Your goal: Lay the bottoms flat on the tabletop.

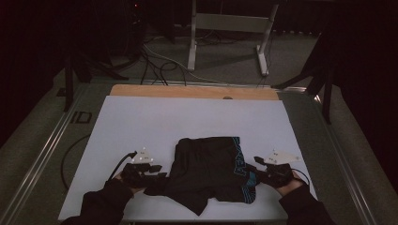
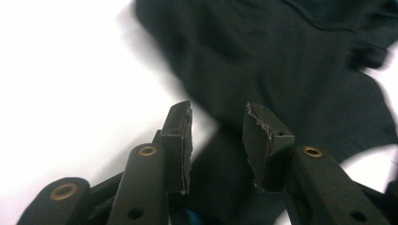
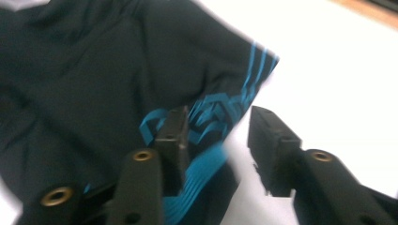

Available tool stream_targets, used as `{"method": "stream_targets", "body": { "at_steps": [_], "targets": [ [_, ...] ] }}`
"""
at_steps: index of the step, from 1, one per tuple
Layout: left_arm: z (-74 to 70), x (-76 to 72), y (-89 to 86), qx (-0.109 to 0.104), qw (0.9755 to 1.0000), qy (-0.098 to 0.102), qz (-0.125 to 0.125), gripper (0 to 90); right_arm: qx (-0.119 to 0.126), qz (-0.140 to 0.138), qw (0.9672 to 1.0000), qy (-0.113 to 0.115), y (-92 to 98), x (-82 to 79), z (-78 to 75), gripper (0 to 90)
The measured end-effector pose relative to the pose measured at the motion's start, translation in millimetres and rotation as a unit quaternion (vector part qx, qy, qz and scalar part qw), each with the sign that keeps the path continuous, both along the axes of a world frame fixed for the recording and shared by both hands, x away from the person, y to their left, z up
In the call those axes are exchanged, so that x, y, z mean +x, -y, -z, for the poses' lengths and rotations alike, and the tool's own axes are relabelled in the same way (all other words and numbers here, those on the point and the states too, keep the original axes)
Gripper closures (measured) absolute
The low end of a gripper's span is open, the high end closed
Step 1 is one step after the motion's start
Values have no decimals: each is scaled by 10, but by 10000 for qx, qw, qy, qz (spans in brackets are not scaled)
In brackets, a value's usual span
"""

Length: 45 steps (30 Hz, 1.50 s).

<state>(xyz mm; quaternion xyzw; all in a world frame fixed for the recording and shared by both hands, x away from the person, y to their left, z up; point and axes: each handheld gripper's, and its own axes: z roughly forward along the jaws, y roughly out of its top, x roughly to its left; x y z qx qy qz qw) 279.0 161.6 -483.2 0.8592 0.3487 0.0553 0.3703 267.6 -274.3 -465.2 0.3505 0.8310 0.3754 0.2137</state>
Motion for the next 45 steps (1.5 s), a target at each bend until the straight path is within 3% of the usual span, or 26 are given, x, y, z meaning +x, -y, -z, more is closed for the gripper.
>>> {"method": "stream_targets", "body": {
  "at_steps": [2,4,9,13,19,23,27,31,35,41,43,45],
  "targets": [
    [51,109,16,69,9999,-42,-61,611,50,110,9999,3,-27,118,-16,504],
    [109,207,41,-13,9999,-97,-58,610,161,224,9996,-60,-53,243,5,487],
    [218,394,145,31,9999,-137,-33,590,305,503,9976,-365,-136,539,160,470],
    [279,558,192,48,9999,-70,-118,592,144,603,9970,-467,-212,726,296,471],
    [300,733,275,-136,9998,-130,-68,591,-28,747,9954,-595,-306,968,432,456],
    [271,812,366,-174,9998,-32,12,572,-4,819,9934,-809,-346,1110,526,465],
    [268,883,464,-117,9999,33,88,559,156,765,9928,-913,-388,1165,553,551],
    [285,920,572,-60,9999,63,147,560,-76,664,9951,-723,-402,1156,521,790],
    [288,926,627,-46,9998,80,178,549,-226,632,9961,-571,-355,1107,449,817],
    [279,924,668,-54,9998,44,168,522,-14,890,9954,-344,-78,1008,304,818],
    [286,918,686,-33,9998,55,184,507,135,981,9945,-350,7,986,274,818],
    [297,914,710,-9,9997,44,224,498,137,996,9943,-342,39,978,266,818]
  ]
}}
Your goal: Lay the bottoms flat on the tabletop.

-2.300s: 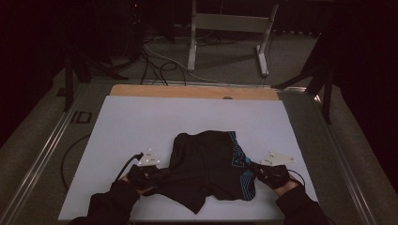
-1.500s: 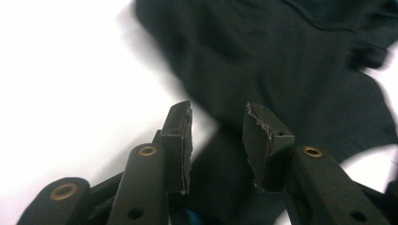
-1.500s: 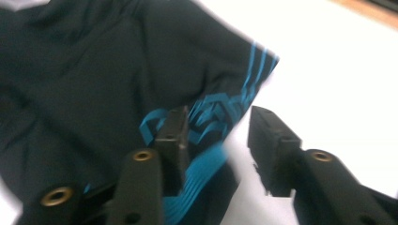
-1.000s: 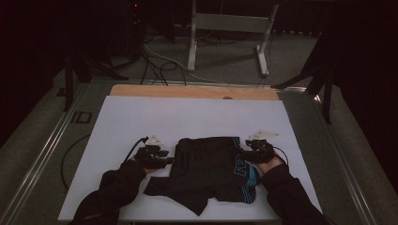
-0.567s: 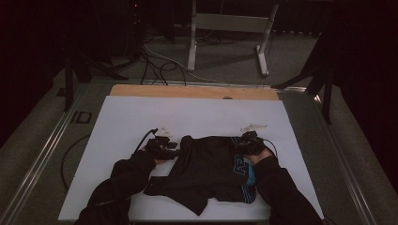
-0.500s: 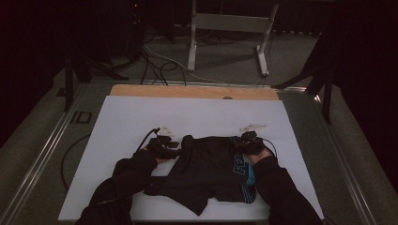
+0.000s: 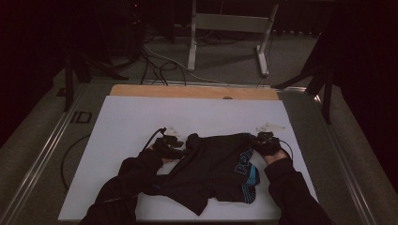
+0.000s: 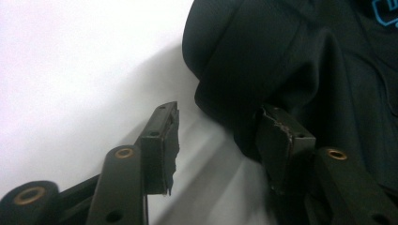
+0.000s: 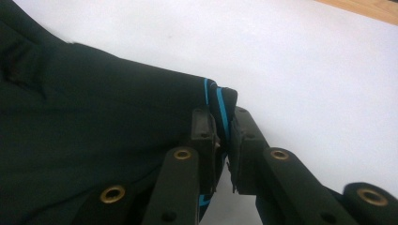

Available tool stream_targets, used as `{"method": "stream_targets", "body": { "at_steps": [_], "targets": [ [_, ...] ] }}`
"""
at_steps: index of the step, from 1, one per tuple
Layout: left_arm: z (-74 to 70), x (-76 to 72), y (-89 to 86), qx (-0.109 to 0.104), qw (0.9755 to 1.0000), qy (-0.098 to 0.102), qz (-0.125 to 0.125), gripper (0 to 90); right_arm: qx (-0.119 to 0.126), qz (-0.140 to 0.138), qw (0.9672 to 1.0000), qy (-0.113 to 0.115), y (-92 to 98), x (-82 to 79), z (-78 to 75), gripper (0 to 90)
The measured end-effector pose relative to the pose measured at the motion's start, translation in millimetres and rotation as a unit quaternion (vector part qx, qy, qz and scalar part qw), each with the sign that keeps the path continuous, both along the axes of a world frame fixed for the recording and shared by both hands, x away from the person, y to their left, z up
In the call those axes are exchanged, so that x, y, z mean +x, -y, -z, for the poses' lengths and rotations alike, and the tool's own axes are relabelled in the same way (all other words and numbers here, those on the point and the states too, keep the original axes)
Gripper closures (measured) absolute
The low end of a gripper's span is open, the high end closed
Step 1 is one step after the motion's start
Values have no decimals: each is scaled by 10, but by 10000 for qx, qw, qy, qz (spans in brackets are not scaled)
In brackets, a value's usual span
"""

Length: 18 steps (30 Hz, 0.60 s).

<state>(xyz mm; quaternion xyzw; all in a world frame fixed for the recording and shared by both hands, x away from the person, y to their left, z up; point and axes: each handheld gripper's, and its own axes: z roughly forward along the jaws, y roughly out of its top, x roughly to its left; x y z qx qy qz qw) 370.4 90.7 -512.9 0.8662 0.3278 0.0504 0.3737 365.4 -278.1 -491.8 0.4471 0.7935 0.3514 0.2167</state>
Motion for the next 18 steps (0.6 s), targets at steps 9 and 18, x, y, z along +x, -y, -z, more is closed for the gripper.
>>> {"method": "stream_targets", "body": {
  "at_steps": [9,18],
  "targets": [
    [50,56,218,90,9998,175,51,532,-4,-12,10000,-68,70,-49,64,817],
    [-69,7,242,446,9979,463,16,793,-27,-83,10000,-13,31,-60,37,817]
  ]
}}
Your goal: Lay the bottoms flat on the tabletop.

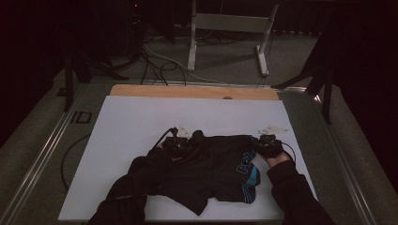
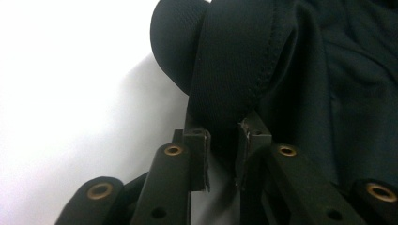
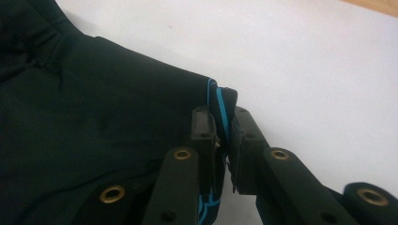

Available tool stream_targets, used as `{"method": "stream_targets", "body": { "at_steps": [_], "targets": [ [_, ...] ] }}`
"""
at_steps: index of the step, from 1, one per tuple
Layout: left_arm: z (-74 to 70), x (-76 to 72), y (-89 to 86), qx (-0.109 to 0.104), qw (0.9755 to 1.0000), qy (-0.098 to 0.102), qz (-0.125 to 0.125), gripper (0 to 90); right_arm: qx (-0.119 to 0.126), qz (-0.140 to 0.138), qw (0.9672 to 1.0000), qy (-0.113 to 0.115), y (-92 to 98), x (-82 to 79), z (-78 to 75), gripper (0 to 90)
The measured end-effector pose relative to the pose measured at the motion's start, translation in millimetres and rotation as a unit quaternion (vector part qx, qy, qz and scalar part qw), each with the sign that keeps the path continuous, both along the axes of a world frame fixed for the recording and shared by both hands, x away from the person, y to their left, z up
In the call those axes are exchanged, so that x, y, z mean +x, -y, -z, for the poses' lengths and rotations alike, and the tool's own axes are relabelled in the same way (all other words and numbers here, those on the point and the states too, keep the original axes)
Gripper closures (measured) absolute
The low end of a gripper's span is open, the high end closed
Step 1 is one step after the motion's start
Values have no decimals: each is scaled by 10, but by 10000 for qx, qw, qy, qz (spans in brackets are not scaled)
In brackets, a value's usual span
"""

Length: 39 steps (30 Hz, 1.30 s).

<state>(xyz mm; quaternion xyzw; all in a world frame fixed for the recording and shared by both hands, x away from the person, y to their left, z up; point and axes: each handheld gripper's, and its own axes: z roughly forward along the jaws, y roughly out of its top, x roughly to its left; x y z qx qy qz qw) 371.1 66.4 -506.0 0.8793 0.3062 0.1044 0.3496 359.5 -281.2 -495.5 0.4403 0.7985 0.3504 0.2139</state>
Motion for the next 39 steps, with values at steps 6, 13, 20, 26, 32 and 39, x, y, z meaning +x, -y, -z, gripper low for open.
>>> {"method": "stream_targets", "body": {
  "at_steps": [6,13,20,26,32,39],
  "targets": [
    [-378,-51,-314,310,9991,232,-179,800,87,28,9999,77,19,11,-46,817],
    [-615,-14,-373,511,9982,183,-244,749,153,-105,9996,194,-140,43,-106,816],
    [-338,108,-513,159,9955,-202,-908,444,9,-28,9999,109,-91,57,-70,815],
    [-141,234,-608,4,9901,-487,-1320,449,-34,52,10000,-4,-54,57,10,814],
    [33,298,-592,68,9877,-862,-1301,564,-119,42,9999,-21,-57,62,35,814],
    [-2,257,-587,101,9869,-907,-1327,851,-93,39,9999,4,-61,56,23,813]
  ]
}}
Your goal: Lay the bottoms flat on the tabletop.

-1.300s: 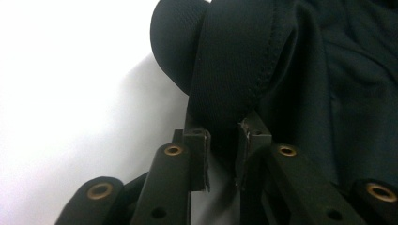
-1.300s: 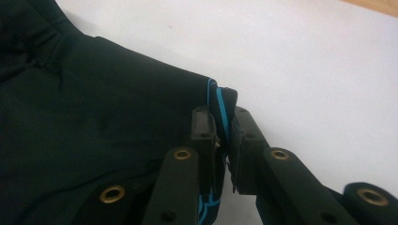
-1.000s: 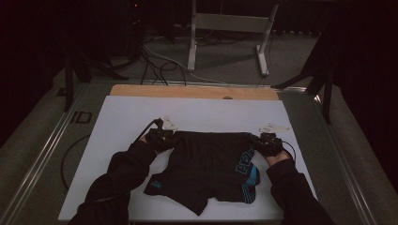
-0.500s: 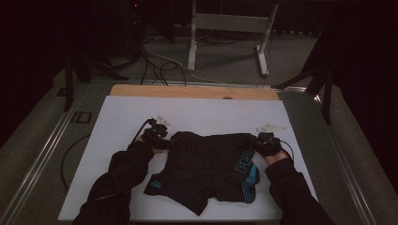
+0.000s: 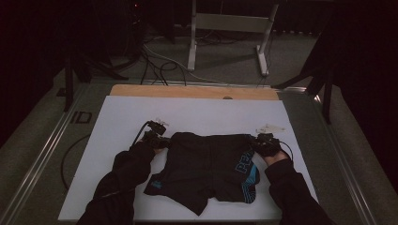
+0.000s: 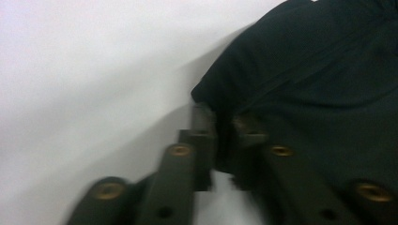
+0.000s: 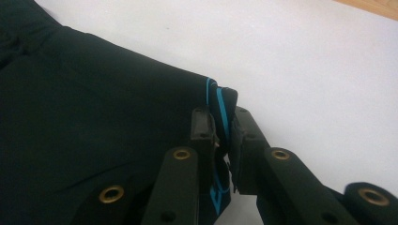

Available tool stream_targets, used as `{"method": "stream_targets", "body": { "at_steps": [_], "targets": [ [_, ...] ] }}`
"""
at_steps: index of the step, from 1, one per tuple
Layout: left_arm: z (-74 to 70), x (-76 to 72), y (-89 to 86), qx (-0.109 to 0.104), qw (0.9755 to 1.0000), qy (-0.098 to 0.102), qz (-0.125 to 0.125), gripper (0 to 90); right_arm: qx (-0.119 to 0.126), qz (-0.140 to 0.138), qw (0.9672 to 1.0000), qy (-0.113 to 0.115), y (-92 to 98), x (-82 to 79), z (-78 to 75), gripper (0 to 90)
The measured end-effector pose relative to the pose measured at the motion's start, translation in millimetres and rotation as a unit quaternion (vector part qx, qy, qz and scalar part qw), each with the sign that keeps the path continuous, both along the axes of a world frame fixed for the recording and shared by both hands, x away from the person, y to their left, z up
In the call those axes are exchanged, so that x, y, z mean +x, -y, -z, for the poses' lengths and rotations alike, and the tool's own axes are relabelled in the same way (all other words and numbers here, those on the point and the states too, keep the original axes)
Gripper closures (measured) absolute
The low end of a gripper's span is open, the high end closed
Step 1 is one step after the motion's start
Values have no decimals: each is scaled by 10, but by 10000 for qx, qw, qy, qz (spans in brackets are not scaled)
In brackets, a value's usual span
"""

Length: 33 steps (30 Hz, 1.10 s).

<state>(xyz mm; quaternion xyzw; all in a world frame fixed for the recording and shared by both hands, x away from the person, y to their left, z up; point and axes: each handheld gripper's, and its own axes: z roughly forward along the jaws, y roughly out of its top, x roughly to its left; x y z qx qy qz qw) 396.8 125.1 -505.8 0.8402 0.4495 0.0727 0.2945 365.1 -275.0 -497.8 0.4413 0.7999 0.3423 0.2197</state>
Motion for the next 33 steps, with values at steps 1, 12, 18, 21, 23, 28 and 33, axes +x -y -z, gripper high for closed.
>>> {"method": "stream_targets", "body": {
  "at_steps": [1,12,18,21,23,28,33],
  "targets": [
    [-24,-15,1,33,9999,128,-52,868,-1,-9,10000,6,-4,0,0,813],
    [-264,-111,-225,351,9937,933,-509,624,12,-135,9998,111,-102,15,-42,812],
    [-308,-13,-370,-179,9941,739,-772,550,20,-89,9999,88,-101,26,-29,812],
    [-299,59,-328,-414,9941,612,-791,550,1,-116,9999,87,-102,32,-21,812],
    [-271,107,-288,-541,9939,507,-811,550,-16,-123,9999,85,-112,33,-13,812],
    [-138,207,-182,-863,9921,137,-905,566,-6,-143,9999,74,-105,32,-11,812],
    [-27,205,-134,-780,9922,-213,-952,580,-42,-141,9999,73,-95,20,-16,812]
  ]
}}
